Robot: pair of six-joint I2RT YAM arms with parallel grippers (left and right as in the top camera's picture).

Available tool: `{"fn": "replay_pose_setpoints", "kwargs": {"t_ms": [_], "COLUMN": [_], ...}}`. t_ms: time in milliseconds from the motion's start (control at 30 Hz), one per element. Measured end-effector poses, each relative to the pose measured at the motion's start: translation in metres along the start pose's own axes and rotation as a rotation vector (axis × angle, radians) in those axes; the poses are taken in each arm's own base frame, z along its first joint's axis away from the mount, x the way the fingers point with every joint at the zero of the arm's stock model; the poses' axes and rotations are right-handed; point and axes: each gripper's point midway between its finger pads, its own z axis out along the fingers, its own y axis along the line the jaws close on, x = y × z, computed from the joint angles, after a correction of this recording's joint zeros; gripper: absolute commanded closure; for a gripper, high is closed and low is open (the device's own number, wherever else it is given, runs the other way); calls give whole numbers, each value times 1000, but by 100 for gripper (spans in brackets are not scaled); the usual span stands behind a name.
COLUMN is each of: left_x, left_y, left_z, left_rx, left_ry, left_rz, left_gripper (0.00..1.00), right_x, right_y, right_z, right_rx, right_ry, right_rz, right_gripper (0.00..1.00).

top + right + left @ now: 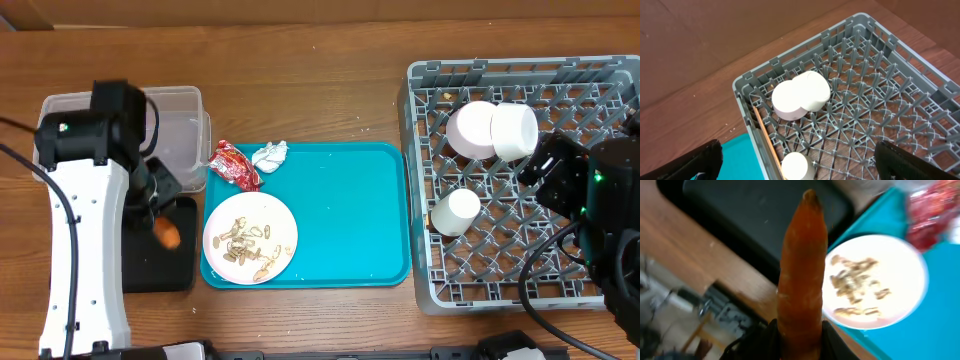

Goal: Sort waste into correct bins and load items into the dishwasher
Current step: 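Carry the carrot left with the left gripper and drop it on the black tray, then grasp the white tissue with the left gripper and drop it in the clear bin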

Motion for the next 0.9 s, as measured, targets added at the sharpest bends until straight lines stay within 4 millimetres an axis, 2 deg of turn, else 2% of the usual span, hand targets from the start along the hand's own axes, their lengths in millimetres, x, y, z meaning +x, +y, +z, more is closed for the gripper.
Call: {"fn": "replay_pose_setpoints", "kwargs": {"t_ms": [33, 200, 400, 500, 533, 567, 667, 733, 867, 900], "left_x": [0, 16, 26, 15, 4, -5, -21, -25, -25, -24], "left_y": [2, 19, 39, 48, 52, 55, 64, 68, 60, 56], "left_z": [9, 62, 104, 118, 122, 123, 126, 127, 127, 127], "left_rx": [-2, -73, -144, -141, -123, -111, -91, -83, -37, -20], "left_ry": [8, 113, 150, 117, 85, 60, 16, 6, 25, 34], "left_rz": [-16, -103, -215, -299, -344, -377, -453, -484, -452, -431], "left_gripper": [85, 83, 73, 71, 63, 50, 27, 27, 44, 44], "right_x": [0, 0, 0, 0, 0, 0, 0, 0, 0, 0], "right_y": [0, 0, 0, 0, 0, 0, 0, 0, 0, 0], "right_z": [0, 0, 0, 0, 0, 0, 0, 0, 0, 0], "right_rx": [0, 0, 0, 0, 1, 0, 0, 0, 0, 0], "right_ry": [-1, 1, 0, 0, 0, 0, 0, 1, 1, 1], "right_rz": [2, 10, 14, 14, 14, 14, 14, 14, 14, 14], "right_gripper": [0, 0, 0, 0, 0, 0, 0, 0, 0, 0]}}
